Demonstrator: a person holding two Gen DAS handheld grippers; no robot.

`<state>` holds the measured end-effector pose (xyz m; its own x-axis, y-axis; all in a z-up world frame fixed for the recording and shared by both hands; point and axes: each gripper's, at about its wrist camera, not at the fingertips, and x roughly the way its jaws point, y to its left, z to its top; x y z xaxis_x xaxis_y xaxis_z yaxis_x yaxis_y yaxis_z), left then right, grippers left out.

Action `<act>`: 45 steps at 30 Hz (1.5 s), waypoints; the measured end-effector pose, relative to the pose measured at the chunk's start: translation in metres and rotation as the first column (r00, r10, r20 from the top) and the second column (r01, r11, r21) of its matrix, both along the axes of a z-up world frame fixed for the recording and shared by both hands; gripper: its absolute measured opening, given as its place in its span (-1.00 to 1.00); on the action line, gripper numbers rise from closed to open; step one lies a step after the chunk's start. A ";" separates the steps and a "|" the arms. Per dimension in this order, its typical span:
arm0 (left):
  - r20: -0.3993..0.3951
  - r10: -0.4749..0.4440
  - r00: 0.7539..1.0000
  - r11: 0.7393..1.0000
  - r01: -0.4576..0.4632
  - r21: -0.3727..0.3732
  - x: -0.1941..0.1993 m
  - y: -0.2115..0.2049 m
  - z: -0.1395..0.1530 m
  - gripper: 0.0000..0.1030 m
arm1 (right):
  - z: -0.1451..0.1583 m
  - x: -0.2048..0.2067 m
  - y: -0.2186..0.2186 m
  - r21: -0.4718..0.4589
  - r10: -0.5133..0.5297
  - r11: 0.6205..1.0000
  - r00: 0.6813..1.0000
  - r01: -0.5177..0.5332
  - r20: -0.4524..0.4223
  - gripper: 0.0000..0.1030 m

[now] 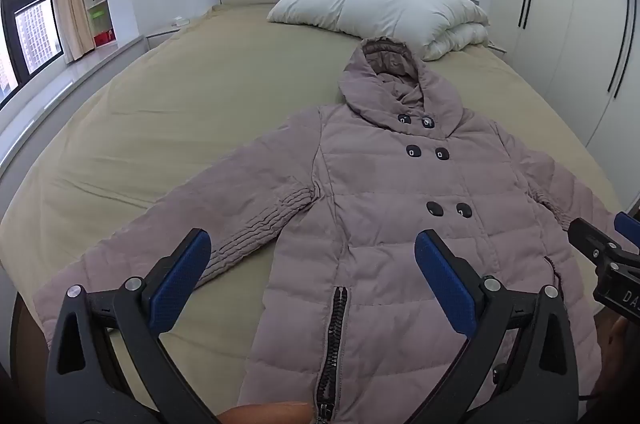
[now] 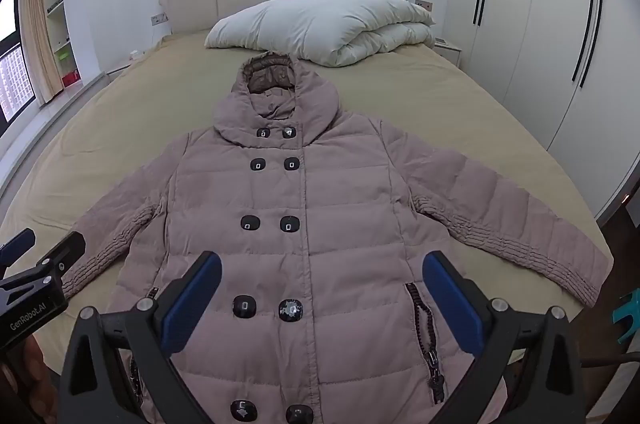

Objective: Fold large clothes

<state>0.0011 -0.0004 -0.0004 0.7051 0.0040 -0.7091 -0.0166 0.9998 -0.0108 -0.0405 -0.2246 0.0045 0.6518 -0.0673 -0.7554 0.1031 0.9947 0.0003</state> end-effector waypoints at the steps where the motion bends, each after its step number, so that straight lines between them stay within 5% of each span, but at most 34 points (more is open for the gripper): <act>1: 0.009 0.005 1.000 1.000 -0.005 -0.002 -0.001 0.000 0.000 1.00 | 0.000 0.000 0.000 0.005 0.000 1.000 1.000 0.000 0.002 1.00; 45: -0.001 0.012 1.000 1.000 -0.012 -0.003 -0.003 0.005 -0.010 1.00 | -0.007 -0.002 -0.002 0.002 -0.001 1.000 1.000 0.002 -0.004 1.00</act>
